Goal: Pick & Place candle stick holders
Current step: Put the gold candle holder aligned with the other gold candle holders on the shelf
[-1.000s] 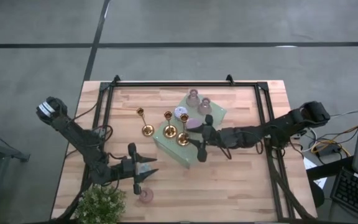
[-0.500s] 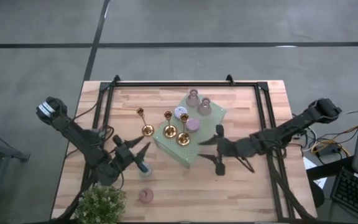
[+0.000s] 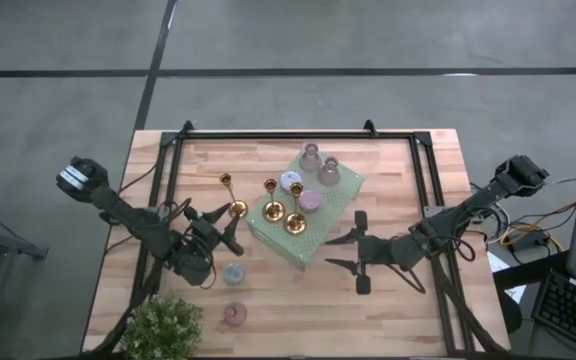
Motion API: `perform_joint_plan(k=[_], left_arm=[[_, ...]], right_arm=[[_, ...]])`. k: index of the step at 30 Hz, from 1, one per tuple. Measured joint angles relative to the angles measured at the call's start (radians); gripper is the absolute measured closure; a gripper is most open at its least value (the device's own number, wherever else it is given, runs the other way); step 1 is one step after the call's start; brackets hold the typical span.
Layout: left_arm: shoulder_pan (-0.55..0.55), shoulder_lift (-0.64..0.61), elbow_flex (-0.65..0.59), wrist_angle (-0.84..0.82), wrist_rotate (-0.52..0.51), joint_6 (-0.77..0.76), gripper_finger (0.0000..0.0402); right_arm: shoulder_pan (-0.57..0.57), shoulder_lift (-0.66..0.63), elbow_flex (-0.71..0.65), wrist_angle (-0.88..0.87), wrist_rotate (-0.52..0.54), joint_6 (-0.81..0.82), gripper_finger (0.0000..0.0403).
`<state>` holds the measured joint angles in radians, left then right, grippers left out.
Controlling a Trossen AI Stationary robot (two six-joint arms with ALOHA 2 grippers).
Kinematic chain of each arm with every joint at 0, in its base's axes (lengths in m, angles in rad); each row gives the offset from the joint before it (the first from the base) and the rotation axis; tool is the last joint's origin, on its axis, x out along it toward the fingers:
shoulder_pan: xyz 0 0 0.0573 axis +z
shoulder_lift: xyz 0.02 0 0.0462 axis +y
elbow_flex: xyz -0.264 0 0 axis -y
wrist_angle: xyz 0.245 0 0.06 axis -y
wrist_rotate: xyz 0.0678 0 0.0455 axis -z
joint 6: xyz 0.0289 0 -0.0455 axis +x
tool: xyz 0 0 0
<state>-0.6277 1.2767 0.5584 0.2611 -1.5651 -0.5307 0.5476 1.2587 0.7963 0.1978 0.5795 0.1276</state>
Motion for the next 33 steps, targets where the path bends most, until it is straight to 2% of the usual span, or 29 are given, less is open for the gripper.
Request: perform_joint_plan(k=[4,8,12,26,33], left_arm=[[0.01,0.0,-0.056,-0.001,-0.006,-0.007,0.0227],[0.047,0.0,-0.1,-0.002,0.001,-0.095,0.0227],[0.066,0.0,-0.133,-0.001,-0.001,-0.117,0.0227],[0.234,-0.002,-0.148,-0.003,0.039,-0.099,0.0227],[0.281,-0.002,-0.154,-0.009,0.068,-0.114,0.0227]], right_arm=[[0.0,0.001,0.0,0.0,0.0,0.001,0.0226],[0.003,0.002,0.0,0.012,0.0,0.003,0.0231],[0.007,0.002,0.0,0.027,-0.001,-0.003,0.0237],[0.007,0.002,0.0,0.03,-0.001,-0.007,0.0239],[0.007,0.002,0.0,0.03,-0.002,-0.008,0.0245]])
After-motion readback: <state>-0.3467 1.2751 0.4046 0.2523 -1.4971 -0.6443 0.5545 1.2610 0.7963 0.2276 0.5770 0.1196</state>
